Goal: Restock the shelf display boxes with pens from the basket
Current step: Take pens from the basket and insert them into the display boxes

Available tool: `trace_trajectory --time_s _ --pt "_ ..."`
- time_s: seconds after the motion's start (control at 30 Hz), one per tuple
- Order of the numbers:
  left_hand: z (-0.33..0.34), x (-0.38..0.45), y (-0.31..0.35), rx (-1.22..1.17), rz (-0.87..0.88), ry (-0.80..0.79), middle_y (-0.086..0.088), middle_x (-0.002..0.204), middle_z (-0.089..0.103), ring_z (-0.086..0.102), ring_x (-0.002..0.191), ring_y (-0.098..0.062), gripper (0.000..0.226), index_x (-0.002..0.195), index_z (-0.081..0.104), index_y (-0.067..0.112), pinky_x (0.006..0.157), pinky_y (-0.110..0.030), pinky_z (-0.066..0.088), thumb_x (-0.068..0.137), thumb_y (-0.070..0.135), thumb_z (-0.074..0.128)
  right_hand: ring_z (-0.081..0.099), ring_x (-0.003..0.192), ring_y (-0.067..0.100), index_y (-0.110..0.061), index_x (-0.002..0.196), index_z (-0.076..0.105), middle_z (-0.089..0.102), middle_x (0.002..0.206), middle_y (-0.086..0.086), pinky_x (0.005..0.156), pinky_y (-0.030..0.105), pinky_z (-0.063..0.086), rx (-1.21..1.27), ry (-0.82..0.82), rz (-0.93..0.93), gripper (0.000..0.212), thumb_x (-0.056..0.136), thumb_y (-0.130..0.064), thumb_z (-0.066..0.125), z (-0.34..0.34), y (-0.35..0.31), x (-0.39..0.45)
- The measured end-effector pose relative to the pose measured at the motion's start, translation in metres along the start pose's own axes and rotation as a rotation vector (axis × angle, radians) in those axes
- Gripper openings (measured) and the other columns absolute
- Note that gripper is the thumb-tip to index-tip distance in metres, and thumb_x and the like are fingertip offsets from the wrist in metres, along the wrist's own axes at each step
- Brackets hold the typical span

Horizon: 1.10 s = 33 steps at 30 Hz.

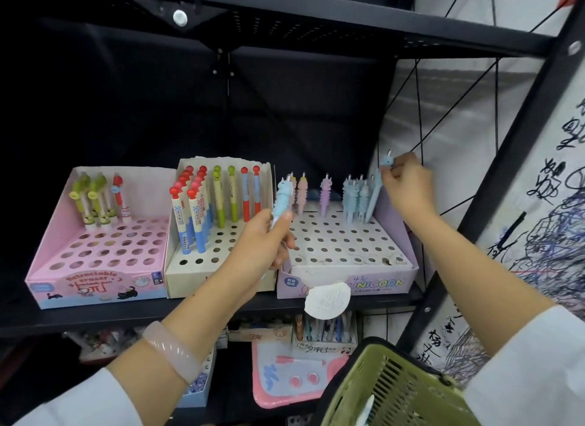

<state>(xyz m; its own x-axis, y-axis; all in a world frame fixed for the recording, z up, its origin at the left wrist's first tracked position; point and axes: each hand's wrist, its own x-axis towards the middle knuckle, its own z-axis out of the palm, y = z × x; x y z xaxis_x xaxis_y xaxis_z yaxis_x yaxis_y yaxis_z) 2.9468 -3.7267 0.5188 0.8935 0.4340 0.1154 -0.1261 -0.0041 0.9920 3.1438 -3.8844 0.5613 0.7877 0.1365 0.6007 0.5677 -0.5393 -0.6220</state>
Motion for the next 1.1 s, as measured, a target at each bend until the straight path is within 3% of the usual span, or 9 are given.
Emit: trace_trajectory --time_s 0.17,0.33,0.63,0.77,0.93,1.03,1.1 --pt "0.001 0.002 0.0 -0.059 -0.03 0.028 0.008 0.049 0.054 0.034 0.035 -0.006 0.024 0.097 0.057 0.018 0.034 -0.016 0.028 0.1 0.03 0.036 0.061 0.083 0.032 0.002 0.104 0.052 0.065 0.091 0.019 0.073 0.037 0.048 -0.055 -0.012 -0.044 0.024 0.092 -0.019 0.055 0.004 0.013 0.002" --pt "0.0 0.002 0.0 -0.065 -0.026 0.036 0.005 0.051 0.054 0.035 0.036 -0.006 0.024 0.1 0.056 0.013 0.035 -0.016 0.029 0.1 0.027 0.037 0.061 0.082 0.032 0.006 0.104 0.052 0.065 0.089 0.022 0.065 0.031 0.041 -0.185 -0.121 -0.067 0.025 0.093 -0.017 0.054 0.006 0.021 0.002" --pt "0.001 -0.001 -0.003 -0.032 0.018 0.019 0.007 0.057 0.06 0.045 0.04 -0.006 0.01 0.103 0.051 0.015 0.038 -0.018 0.037 0.097 0.02 0.045 0.06 0.093 0.035 0.005 0.113 0.05 0.063 0.103 0.024 0.065 0.028 0.036 -0.285 -0.236 0.041 0.031 0.097 -0.02 0.047 0.01 0.015 0.006" --pt "0.001 -0.003 -0.005 -0.013 0.031 0.01 0.01 0.057 0.063 0.045 0.041 -0.005 0.009 0.104 0.051 0.016 0.039 -0.017 0.036 0.096 0.02 0.047 0.06 0.094 0.036 0.005 0.103 0.056 0.063 0.103 0.026 0.067 0.029 0.036 -0.408 -0.326 0.097 0.025 0.097 -0.015 0.042 0.013 0.023 -0.003" --pt "-0.005 -0.006 -0.005 -0.014 0.039 0.008 0.009 0.059 0.064 0.045 0.043 -0.005 0.008 0.103 0.051 0.018 0.041 -0.018 0.036 0.095 0.018 0.049 0.06 0.09 0.036 0.001 0.109 0.052 0.064 0.099 0.023 0.065 0.031 0.038 -0.446 -0.222 0.095 0.021 0.096 -0.014 0.044 0.018 0.016 -0.021" --pt "-0.006 -0.006 -0.005 -0.022 0.043 0.014 0.01 0.059 0.064 0.045 0.043 -0.005 0.006 0.101 0.051 0.019 0.04 -0.017 0.036 0.095 0.017 0.049 0.061 0.084 0.028 -0.006 0.108 0.055 0.063 0.099 0.015 0.065 0.029 0.043 -0.274 -0.108 0.037 0.02 0.094 -0.02 0.05 0.017 -0.013 -0.028" --pt "-0.005 -0.005 -0.005 -0.021 0.053 0.012 0.01 0.059 0.064 0.045 0.043 -0.004 0.006 0.1 0.052 0.019 0.041 -0.017 0.036 0.096 0.017 0.049 0.06 0.072 0.006 -0.012 0.098 0.063 0.067 0.092 0.008 0.061 0.019 0.046 0.057 -0.282 -0.025 0.017 0.093 -0.025 0.053 0.017 -0.039 -0.037"
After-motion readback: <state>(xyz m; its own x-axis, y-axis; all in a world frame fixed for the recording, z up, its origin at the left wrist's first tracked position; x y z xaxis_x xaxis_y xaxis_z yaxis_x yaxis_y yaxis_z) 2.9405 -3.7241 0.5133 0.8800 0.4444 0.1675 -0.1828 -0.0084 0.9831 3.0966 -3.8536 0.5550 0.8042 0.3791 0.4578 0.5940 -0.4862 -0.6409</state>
